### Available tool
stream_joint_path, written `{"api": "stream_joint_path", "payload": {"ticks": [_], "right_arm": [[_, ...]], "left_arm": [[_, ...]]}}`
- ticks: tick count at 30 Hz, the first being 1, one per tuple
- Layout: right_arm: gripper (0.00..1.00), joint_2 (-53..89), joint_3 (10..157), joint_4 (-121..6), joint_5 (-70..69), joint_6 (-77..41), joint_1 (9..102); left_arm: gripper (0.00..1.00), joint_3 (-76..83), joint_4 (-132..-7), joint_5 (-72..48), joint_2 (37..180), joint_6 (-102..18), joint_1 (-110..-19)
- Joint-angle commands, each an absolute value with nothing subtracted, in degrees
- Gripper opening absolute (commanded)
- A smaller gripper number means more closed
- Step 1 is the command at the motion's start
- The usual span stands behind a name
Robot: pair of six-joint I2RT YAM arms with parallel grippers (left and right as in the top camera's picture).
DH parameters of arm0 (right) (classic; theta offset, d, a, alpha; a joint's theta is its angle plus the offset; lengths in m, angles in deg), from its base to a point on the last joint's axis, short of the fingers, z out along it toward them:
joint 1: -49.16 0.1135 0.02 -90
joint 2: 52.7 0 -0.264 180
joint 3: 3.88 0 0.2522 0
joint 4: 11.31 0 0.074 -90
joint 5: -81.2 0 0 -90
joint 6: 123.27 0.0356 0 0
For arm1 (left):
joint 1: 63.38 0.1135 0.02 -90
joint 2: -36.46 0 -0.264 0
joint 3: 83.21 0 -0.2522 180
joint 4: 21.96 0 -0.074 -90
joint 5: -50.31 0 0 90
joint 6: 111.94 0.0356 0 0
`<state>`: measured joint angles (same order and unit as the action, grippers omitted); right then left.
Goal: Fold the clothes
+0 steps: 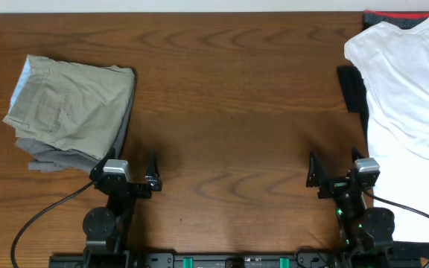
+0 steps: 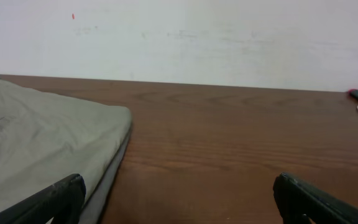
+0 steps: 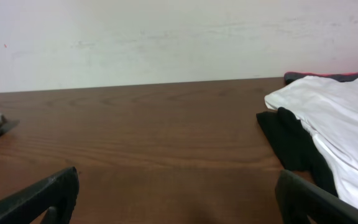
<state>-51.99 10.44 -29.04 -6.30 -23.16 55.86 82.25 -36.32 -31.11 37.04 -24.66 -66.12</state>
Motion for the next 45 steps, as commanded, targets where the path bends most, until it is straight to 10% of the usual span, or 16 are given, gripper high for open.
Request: {"api": "stream_joint_path", "payload": {"ticks": [1, 45], "right_arm": [[0.99, -52.1, 10.2, -29.1, -6.9, -22.6, 55.6], [0.99, -52.1, 10.2, -29.1, -6.8, -22.6, 55.6]], "left_arm": [[0.98, 82.8, -38.8, -30.3, 36.8, -23.9, -66.2], [0.98, 82.8, -38.9, -28.6, 37.0, -26.3, -66.2]]}}
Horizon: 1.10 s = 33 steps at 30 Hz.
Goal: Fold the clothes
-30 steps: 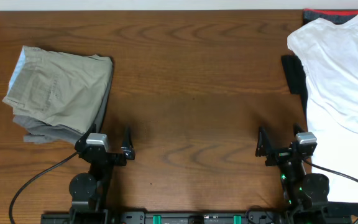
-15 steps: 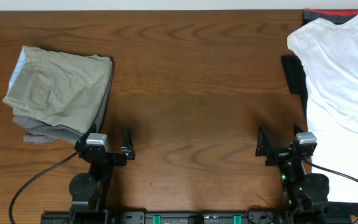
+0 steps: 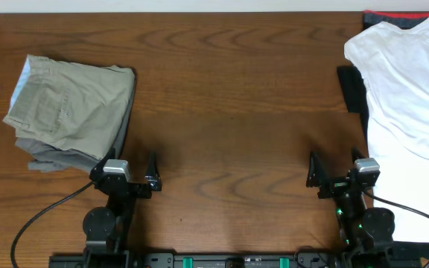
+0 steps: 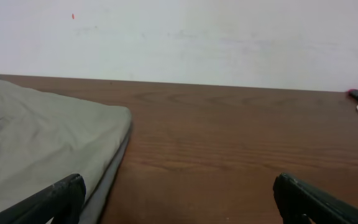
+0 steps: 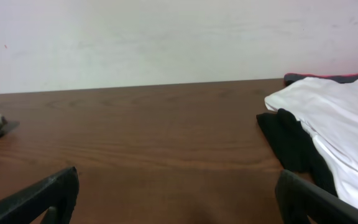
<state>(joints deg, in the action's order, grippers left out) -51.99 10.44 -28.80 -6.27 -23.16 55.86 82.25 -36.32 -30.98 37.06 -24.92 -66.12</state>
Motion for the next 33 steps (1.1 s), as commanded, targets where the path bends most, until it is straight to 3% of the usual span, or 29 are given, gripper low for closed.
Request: {"api": "stream_joint_path", "payload": {"ticks": [1, 11, 17, 27, 33], "right_arm": [[0.99, -52.1, 10.2, -29.1, -6.8, -22.6, 55.6], [0.99, -52.0, 10.7, -20.8, 0.6, -22.6, 55.6], [0.99, -46.6, 16.2, -22.6, 3.7, -21.4, 55.6], [0.99, -6.7, 45.1, -38.9, -1.4, -23.6, 55.6], [0.99, 21.1, 69.7, -52.3, -4.3, -34.2, 54.7]], "left_arm": [[0.98, 82.8, -38.9, -28.6, 37.4, -27.0, -66.2], [0.98, 79.6, -39.2, -25.4, 43.1, -38.5, -66.2], [0.98, 63.2, -46.4, -25.6, 55.0, -37.6, -66.2], [0.98, 25.8, -71.9, -26.8, 91.8, -35.5, -66.4], [0.98, 8.9, -85.4, -26.9, 106.9, -35.5, -66.4]]}}
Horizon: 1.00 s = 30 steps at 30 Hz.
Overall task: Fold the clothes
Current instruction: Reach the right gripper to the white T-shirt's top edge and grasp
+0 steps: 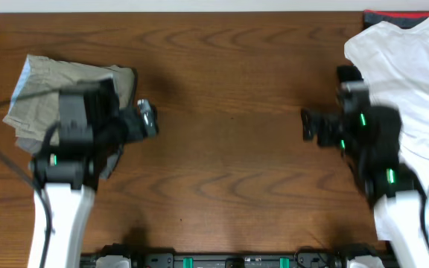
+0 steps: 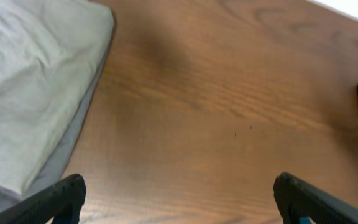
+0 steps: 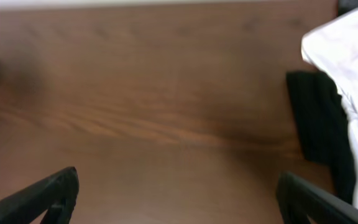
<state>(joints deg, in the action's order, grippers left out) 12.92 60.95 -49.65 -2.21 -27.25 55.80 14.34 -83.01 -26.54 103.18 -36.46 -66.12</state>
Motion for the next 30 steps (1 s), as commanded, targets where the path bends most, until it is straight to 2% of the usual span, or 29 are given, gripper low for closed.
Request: {"api": "stream_joint_path", "payload": {"ticks": [1, 4, 8, 12, 18, 23, 26, 29, 30], "right_arm": [[0.99, 24.7, 74.0, -54.5, -3.8, -34.7, 54.6], [0.99, 34.1, 85.5, -62.0, -1.0, -34.3, 54.7], [0.99, 40.7, 92.2, -68.8, 3.0, -32.6, 54.7], [0.99, 45.7, 98.7, -73.3, -6.3, -26.1, 53.6], [0.99, 57.2, 113.9, -77.0, -9.0, -22.1, 48.0], [0.99, 67.1, 123.8, -75.2, -9.0, -21.3, 43.7], [0.96, 71.9, 126.4, -69.8, -8.7, -20.9, 42.2], [0.79, 75.8, 126.6, -63.1, -8.1, -19.4, 41.6], [0.78, 76.9, 126.6, -61.3, -7.8, -19.3, 41.6]], "left_arm": [[0.98, 8.5, -85.6, -26.9, 108.0, -35.5, -66.4], [0.98, 8.4, -85.4, -25.8, 109.9, -36.0, -66.3], [0.98, 8.4, -86.0, -25.2, 110.5, -35.9, -66.3], [0.98, 8.4, -85.8, -26.2, 110.4, -35.7, -66.3], [0.98, 8.4, -85.8, -26.2, 110.4, -35.7, -66.3], [0.98, 8.4, -85.8, -26.2, 110.4, -35.8, -66.3], [0.98, 8.4, -86.0, -26.2, 110.4, -36.0, -66.3], [0.98, 8.4, -86.3, -26.2, 110.4, -36.2, -66.3], [0.98, 8.4, -86.3, -26.2, 110.4, -36.2, -66.4]]}}
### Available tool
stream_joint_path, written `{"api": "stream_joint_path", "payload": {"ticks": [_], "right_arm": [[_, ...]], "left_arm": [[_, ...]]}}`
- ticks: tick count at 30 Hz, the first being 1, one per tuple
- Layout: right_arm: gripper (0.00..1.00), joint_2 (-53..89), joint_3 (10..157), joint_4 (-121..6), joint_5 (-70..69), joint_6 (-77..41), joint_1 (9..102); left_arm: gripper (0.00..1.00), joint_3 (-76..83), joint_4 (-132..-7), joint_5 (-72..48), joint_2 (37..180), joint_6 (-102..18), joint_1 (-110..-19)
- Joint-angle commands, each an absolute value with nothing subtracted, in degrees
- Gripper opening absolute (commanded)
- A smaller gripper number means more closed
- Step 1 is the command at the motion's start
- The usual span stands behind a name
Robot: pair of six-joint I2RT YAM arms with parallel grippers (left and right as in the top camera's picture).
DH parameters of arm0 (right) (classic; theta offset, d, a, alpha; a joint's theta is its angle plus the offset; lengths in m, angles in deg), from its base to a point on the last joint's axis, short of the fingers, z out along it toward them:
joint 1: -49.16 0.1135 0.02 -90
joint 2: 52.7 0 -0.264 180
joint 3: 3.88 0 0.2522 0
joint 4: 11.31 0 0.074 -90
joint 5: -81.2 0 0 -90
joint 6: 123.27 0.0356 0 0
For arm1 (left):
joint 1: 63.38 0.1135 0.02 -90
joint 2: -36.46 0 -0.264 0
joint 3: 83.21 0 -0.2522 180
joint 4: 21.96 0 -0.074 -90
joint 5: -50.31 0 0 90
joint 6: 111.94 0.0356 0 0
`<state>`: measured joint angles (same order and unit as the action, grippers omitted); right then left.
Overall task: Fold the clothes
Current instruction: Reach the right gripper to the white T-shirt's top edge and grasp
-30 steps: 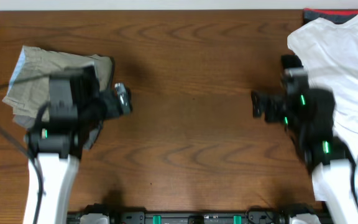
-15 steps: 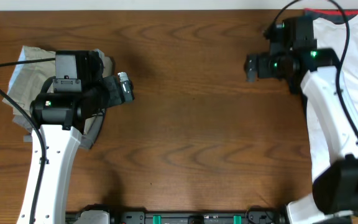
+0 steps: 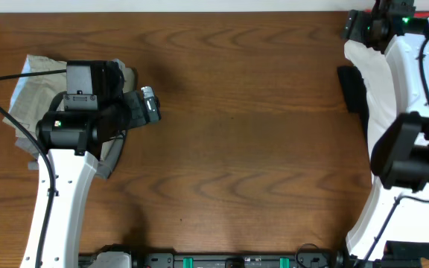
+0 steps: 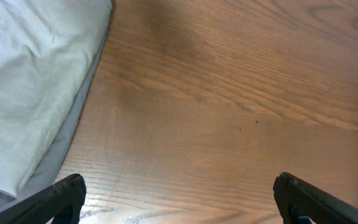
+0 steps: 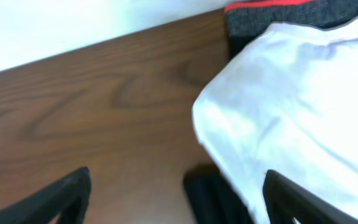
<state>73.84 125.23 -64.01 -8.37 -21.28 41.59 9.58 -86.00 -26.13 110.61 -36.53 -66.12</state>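
Folded khaki trousers (image 3: 47, 97) lie at the table's left; the left wrist view shows them (image 4: 30, 81) over a grey layer. My left gripper (image 3: 144, 106) hovers open just beyond their right edge, over bare wood (image 4: 179, 208). A white shirt (image 3: 415, 89) lies spread at the right, over a black garment (image 3: 352, 89) and a grey garment with a red band (image 5: 278, 11). My right gripper (image 3: 354, 26) is open over the shirt's far left corner, straddling the shirt's edge (image 5: 303, 93) and the black cloth (image 5: 213, 196).
The brown wooden table (image 3: 237, 112) runs between the two piles. A pale wall borders its far edge (image 5: 73, 25). The right arm's body and cable lie over the white shirt along the right side.
My right gripper has gone from beside the black garment at mid-table to the far right corner over the white shirt. The left gripper has stayed by the trousers' right edge.
Both grippers first sat open and low at the near edge, unchanged at the second moment. Then both arms were out over the table, left by the trousers and right by the black garment. Now the right is at the shirt's far corner.
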Motion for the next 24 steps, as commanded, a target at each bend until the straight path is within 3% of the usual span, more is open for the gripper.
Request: {"api": "stream_joint_path", "payload": {"ticks": [1, 9, 17, 21, 24], "right_arm": [[0.77, 78.2, 126.6, -59.3, -7.6, -18.9, 41.6], [0.75, 86.8, 126.6, -49.6, -10.8, -14.6, 41.9], [0.72, 92.7, 126.6, -49.0, -13.9, -13.1, 41.4], [0.62, 93.3, 126.6, -49.3, -15.0, -13.7, 41.2], [0.42, 93.4, 126.6, -50.5, -16.2, -13.8, 41.2]], "left_arm": [[0.98, 8.4, -86.3, -26.2, 110.4, -36.3, -66.4], [0.98, 8.4, -86.5, -26.2, 110.4, -39.5, -66.4], [0.98, 8.6, -88.0, -26.2, 110.5, -39.9, -66.4], [0.98, 8.6, -88.6, -26.2, 110.5, -39.9, -66.4], [0.98, 8.6, -88.7, -26.2, 110.5, -39.9, -66.4]]}}
